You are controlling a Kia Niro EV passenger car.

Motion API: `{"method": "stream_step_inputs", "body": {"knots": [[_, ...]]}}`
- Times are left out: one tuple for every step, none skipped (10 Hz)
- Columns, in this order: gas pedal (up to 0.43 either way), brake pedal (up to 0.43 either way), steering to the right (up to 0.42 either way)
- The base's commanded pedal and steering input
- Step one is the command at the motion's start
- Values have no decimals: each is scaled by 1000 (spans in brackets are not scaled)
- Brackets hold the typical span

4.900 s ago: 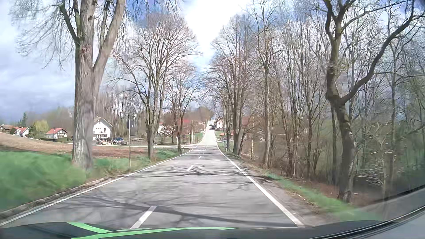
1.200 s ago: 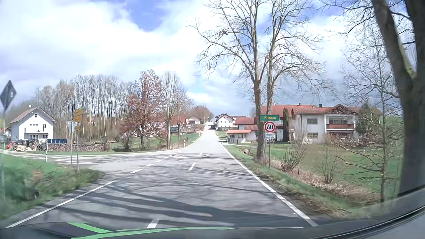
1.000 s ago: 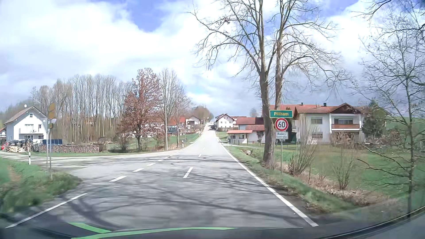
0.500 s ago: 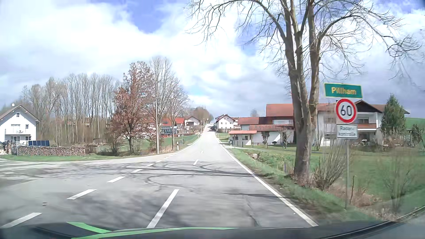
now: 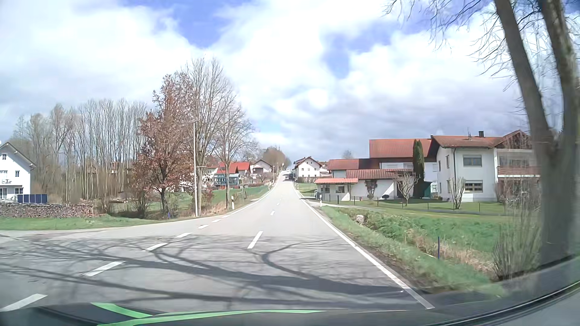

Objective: Follow the waypoints while adhering to traffic rules and regulations

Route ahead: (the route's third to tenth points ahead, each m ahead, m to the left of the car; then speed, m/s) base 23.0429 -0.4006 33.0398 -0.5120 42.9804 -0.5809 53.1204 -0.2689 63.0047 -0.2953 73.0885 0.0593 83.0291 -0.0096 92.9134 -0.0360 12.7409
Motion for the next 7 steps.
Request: {"method": "stream_step_inputs", "body": {"knots": [[138,0,0],[150,0,0],[150,0,-1],[150,0,0],[150,0,0],[150,0,0],[157,0,0]]}}
